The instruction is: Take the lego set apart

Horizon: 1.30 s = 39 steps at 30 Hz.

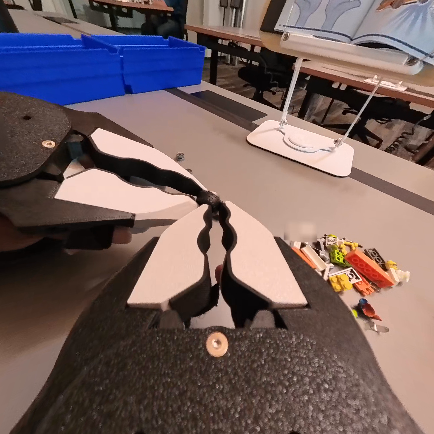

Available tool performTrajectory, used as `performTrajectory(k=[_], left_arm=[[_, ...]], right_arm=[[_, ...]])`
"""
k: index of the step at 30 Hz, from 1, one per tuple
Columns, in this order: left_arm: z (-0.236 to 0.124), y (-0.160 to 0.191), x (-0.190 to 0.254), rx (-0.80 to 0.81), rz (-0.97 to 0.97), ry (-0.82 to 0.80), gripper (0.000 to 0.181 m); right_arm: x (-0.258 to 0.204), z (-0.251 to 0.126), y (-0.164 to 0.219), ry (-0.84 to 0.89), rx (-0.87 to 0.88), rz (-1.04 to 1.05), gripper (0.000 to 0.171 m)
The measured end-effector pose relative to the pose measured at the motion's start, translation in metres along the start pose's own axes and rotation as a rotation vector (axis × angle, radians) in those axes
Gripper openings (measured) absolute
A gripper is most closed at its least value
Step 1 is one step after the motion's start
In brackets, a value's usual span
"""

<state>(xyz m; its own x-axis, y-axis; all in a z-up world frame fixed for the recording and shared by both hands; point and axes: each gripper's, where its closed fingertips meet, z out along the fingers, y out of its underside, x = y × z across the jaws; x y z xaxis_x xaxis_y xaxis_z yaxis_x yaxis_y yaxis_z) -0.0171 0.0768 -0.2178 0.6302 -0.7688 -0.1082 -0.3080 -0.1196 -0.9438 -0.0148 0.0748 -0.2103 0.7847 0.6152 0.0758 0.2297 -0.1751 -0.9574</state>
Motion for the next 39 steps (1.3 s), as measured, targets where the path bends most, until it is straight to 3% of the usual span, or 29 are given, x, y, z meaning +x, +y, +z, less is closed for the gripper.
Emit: performTrajectory(k=[8, 16, 19, 23, 26, 29, 33, 39], left_arm=[[0.009, 0.0, -0.001, 0.007, -0.051, -0.046, 0.011], [0.009, -0.002, 0.005, 0.012, -0.061, 0.038, 0.011], [0.0, -0.012, 0.008, 0.073, -0.131, 0.156, 0.007], [-0.016, -0.024, 0.005, 0.105, -0.213, 0.372, 0.015], [-0.027, -0.025, 0.015, 0.09, -0.187, 0.592, 0.022], [-0.034, -0.027, 0.02, 0.096, -0.09, 0.696, 0.027], [-0.037, -0.025, 0.03, 0.109, 0.033, 0.738, 0.022], [-0.028, -0.021, 0.026, 0.105, 0.08, 0.62, 0.02]], right_arm=[[0.01, 0.005, 0.0, 0.056, 0.017, 0.058, 0.001], [0.013, 0.002, 0.0, 0.043, 0.015, 0.034, 0.0], [0.017, -0.001, -0.003, 0.007, 0.041, 0.059, 0.0], [0.014, -0.017, -0.014, -0.112, 0.093, 0.066, 0.0], [0.0, -0.025, -0.024, -0.245, 0.125, 0.052, 0.0], [-0.014, -0.027, -0.029, -0.359, 0.132, 0.052, 0.001], [-0.025, -0.027, -0.027, -0.457, 0.114, 0.078, 0.001], [-0.021, -0.021, -0.024, -0.42, 0.088, 0.081, 0.001]])
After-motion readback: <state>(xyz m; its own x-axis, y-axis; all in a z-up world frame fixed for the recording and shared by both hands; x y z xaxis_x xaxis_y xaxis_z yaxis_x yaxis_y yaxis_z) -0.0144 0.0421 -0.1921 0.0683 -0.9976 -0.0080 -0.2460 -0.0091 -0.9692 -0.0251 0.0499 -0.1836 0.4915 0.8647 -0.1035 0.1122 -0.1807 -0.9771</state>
